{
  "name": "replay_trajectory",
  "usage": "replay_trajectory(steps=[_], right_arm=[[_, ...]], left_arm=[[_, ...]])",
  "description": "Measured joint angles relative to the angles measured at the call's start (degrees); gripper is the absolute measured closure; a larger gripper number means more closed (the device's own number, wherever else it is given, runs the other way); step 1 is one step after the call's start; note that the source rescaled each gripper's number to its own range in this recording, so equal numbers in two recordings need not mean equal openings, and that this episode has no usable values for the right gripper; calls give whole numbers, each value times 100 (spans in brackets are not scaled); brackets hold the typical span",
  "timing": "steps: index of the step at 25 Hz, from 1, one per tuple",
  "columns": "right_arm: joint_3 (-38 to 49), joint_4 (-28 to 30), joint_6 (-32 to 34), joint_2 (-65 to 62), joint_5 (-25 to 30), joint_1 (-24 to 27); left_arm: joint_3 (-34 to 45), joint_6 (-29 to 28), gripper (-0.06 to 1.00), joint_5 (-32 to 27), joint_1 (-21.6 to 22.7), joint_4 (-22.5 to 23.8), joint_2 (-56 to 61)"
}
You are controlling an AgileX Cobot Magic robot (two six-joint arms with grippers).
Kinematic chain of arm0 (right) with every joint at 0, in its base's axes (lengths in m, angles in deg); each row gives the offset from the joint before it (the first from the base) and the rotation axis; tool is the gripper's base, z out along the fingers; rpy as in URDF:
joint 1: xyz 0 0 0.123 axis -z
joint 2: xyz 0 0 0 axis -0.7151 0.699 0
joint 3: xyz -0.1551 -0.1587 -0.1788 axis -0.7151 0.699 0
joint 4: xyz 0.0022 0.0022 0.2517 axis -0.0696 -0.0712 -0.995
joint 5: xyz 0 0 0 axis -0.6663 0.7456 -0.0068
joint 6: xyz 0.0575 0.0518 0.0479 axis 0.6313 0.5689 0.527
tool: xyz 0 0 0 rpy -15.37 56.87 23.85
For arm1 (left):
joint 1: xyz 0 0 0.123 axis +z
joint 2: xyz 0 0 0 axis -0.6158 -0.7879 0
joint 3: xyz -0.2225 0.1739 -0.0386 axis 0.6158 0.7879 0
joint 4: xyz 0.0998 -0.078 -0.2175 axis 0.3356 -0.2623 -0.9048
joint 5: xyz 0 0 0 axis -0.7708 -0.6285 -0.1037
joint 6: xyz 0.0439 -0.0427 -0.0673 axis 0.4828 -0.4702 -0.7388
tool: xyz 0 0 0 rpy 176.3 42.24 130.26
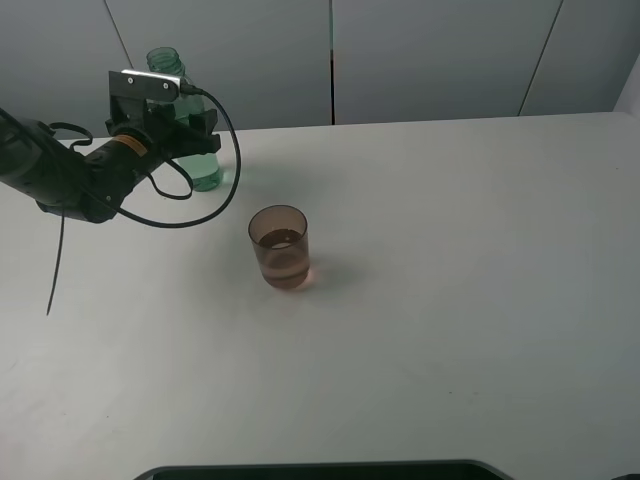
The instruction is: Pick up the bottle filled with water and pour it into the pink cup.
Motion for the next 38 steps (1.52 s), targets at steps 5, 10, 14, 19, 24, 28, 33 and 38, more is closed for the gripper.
replay_trajectory(steps=[5, 10, 14, 19, 24, 28, 33, 38], right_arm=[[0, 0, 0, 0, 0, 0], [0, 0, 0, 0, 0, 0], [0, 0, 0, 0, 0, 0], [0, 0, 0, 0, 0, 0], [0, 0, 0, 0, 0, 0], [0, 0, 0, 0, 0, 0], [0, 0, 0, 0, 0, 0], [0, 0, 0, 0, 0, 0]], left_arm=[[0, 0, 94, 26, 0, 45, -9], [-9, 0, 9, 148, 0, 70, -13], [-9, 0, 5, 162, 0, 70, -13], [-9, 0, 4, 97, 0, 70, 97], [-9, 0, 4, -192, 0, 81, 585], [-9, 0, 4, -482, 0, 81, 1112], [-85, -30, 4, -1383, 0, -3, 1954], [-940, -69, 2, -4420, 159, -806, 2591]])
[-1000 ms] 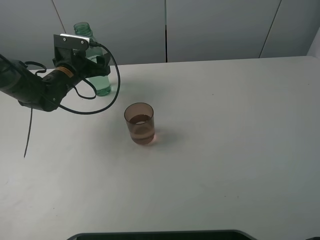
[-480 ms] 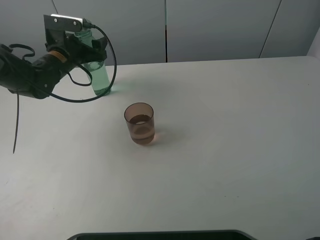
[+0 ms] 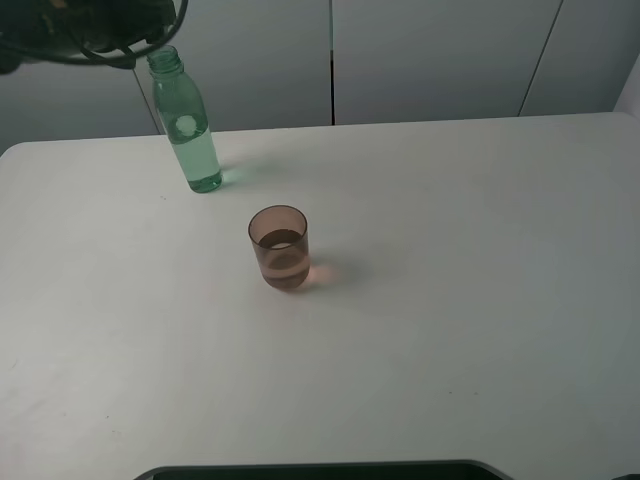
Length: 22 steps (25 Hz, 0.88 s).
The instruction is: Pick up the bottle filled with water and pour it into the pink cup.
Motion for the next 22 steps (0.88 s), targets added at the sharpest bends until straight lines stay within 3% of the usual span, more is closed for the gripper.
replay_trajectory(steps=[4, 11, 18, 22], right_arm=[[0, 0, 0, 0, 0, 0], [0, 0, 0, 0, 0, 0], [0, 0, 0, 0, 0, 0], [0, 0, 0, 0, 0, 0]], left_arm=[[-995, -24, 2, -2426, 449, -112, 67], [-2203, -24, 2, -5570, 1437, -124, 67], [-2582, -35, 2, -8048, 2130, 99, 67], [-2467, -161, 2, -8368, 2179, 378, 178]])
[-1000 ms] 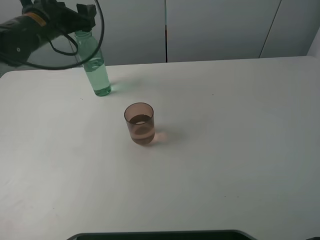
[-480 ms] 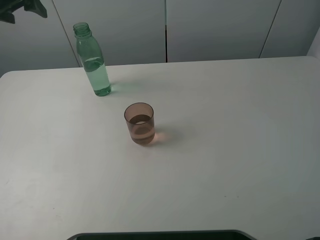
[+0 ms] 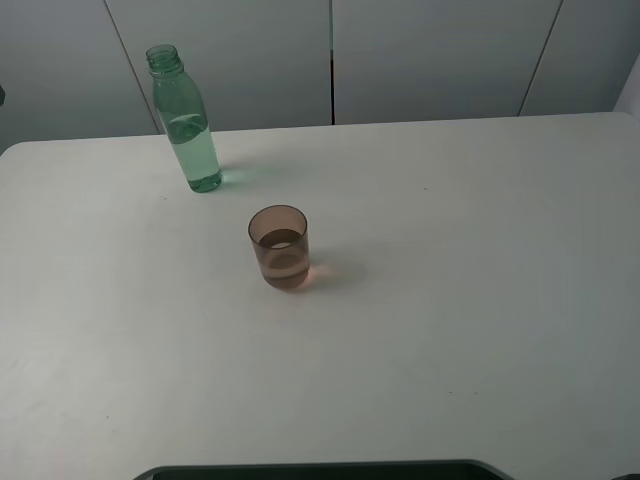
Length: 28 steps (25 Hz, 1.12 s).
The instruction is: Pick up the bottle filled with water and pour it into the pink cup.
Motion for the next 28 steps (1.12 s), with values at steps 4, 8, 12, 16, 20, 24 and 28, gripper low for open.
replay_trajectory(steps=[4, 8, 12, 16, 20, 24, 28], right_arm=[[0, 0, 0, 0, 0, 0], [0, 0, 0, 0, 0, 0], [0, 0, 0, 0, 0, 0], [0, 0, 0, 0, 0, 0], [0, 0, 0, 0, 0, 0], [0, 0, 0, 0, 0, 0], [0, 0, 0, 0, 0, 0]], left_arm=[[347, 42, 2, -51, 0, -172, 430], [856, 196, 2, -61, 0, -170, 1047], [1494, 335, 2, -61, 0, -194, 1916], [2186, 372, 2, -74, 0, -194, 2915], [2834, 464, 2, -74, 0, -216, 3826], [3495, 537, 2, -87, -13, -220, 4741], [4169, 747, 2, -87, -355, -210, 5586]])
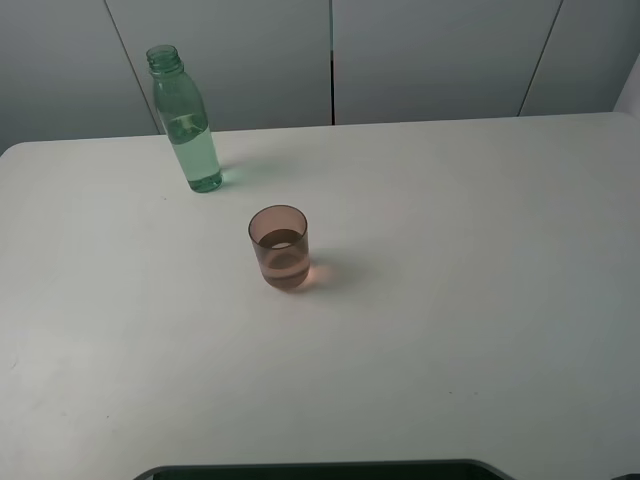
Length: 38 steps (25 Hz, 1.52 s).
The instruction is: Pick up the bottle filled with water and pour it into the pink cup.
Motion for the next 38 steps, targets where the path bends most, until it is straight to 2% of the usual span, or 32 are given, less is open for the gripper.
replay_trajectory(steps=[4, 9, 13, 19, 25, 38], right_arm=[[0, 0, 0, 0, 0, 0], [0, 0, 0, 0, 0, 0], [0, 0, 0, 0, 0, 0], [0, 0, 0, 0, 0, 0], [0, 0, 0, 0, 0, 0], [0, 0, 0, 0, 0, 0]], left_arm=[[542, 80, 2, -2, -281, 110, 833], [1035, 14, 2, 9, -291, 166, 1785], [1386, -136, 2, 270, -293, 166, 2361], [1645, -174, 2, 705, -293, 129, 3087], [1681, -187, 2, 759, -293, 107, 4048], [1681, -284, 2, 759, -293, 107, 4207]])
